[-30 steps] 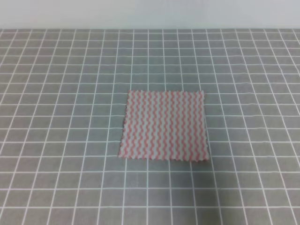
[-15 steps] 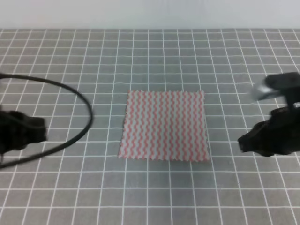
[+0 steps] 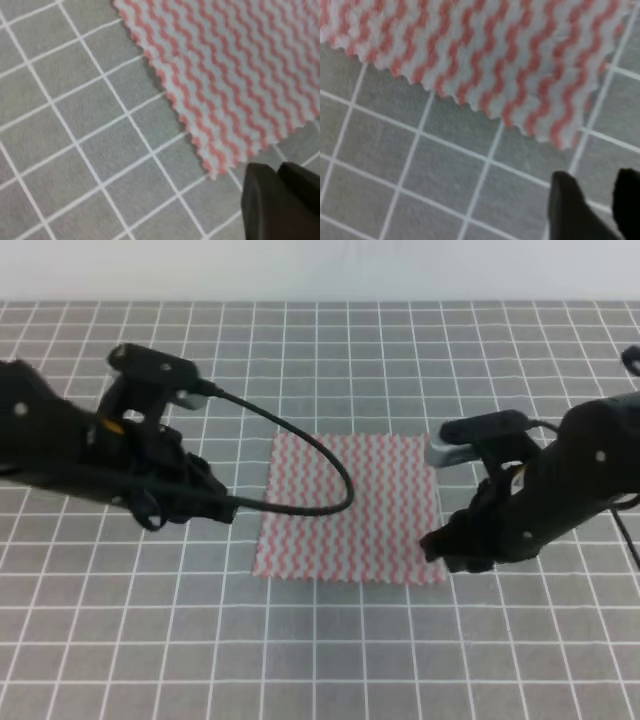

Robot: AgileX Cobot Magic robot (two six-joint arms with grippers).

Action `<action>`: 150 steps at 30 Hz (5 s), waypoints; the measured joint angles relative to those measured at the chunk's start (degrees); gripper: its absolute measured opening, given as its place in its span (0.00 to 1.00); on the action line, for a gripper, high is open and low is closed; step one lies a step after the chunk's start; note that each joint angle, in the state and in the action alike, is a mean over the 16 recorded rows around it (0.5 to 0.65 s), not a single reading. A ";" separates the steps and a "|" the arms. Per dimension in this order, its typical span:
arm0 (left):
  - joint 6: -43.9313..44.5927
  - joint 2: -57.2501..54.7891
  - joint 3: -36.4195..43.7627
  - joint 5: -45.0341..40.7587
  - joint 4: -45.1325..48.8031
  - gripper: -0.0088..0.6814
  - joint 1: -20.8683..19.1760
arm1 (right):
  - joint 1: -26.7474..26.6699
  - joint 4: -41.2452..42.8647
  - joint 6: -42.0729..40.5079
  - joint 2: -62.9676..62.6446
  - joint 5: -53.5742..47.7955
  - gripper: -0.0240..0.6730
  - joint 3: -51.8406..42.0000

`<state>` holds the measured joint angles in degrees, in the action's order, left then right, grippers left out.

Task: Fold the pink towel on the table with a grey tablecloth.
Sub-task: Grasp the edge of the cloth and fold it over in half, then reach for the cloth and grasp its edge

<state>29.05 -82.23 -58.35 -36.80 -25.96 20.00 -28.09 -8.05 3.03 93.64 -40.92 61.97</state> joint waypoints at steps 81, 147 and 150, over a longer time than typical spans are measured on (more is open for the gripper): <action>0.24 -6.86 -5.42 -4.94 7.76 0.44 1.42 | 0.03 0.82 8.63 14.09 -1.42 0.02 12.05; -10.58 -22.54 -8.10 15.14 52.28 0.03 18.43 | 2.78 6.06 5.89 14.26 -0.77 0.01 22.66; -13.16 -23.24 -9.91 14.45 53.85 0.02 18.31 | 2.83 6.23 5.89 14.46 -0.63 0.01 22.67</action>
<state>15.89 -105.47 -68.26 -22.35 27.88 38.31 -25.26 -1.81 8.92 108.10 -41.54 84.64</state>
